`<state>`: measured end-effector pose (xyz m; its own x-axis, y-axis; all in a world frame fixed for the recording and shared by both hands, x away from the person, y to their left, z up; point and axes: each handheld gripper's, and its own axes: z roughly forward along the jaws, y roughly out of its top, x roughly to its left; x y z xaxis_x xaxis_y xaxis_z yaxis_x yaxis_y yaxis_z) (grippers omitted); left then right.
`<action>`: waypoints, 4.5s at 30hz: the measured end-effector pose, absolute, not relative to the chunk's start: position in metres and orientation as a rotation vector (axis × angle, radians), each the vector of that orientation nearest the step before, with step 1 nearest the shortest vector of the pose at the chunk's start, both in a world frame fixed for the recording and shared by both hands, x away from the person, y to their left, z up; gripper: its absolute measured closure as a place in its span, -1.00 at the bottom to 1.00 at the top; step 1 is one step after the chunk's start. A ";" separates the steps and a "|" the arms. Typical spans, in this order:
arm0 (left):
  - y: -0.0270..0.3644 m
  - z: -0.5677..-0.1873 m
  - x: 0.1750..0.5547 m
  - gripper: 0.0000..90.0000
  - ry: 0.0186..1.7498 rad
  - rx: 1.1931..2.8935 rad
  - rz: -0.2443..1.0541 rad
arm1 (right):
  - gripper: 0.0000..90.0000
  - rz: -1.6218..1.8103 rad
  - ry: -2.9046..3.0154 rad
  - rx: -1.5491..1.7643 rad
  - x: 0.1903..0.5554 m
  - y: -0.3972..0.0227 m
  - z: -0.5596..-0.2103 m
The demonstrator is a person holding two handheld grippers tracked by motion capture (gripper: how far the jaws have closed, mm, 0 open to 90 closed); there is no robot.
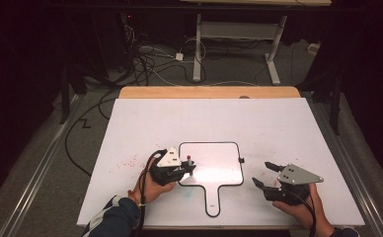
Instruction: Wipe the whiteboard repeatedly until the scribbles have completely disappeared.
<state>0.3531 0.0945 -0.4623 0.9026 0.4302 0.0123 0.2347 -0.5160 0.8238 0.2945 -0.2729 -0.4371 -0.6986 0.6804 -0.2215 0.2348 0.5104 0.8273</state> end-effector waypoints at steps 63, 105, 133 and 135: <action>0.057 -0.465 0.365 0.75 0.395 2.127 0.266 | -0.25 1.113 2.230 0.726 0.296 -0.269 -0.437; -0.009 -0.454 0.353 0.30 0.360 2.083 0.247 | 0.79 1.373 2.269 0.797 0.331 -0.214 -0.418; 0.185 -0.468 0.286 -0.54 0.762 2.052 0.516 | 0.80 1.266 2.289 0.612 0.328 -0.206 -0.424; 0.184 -0.470 0.287 -0.54 0.759 2.069 0.516 | 0.80 1.261 2.267 0.639 0.331 -0.215 -0.424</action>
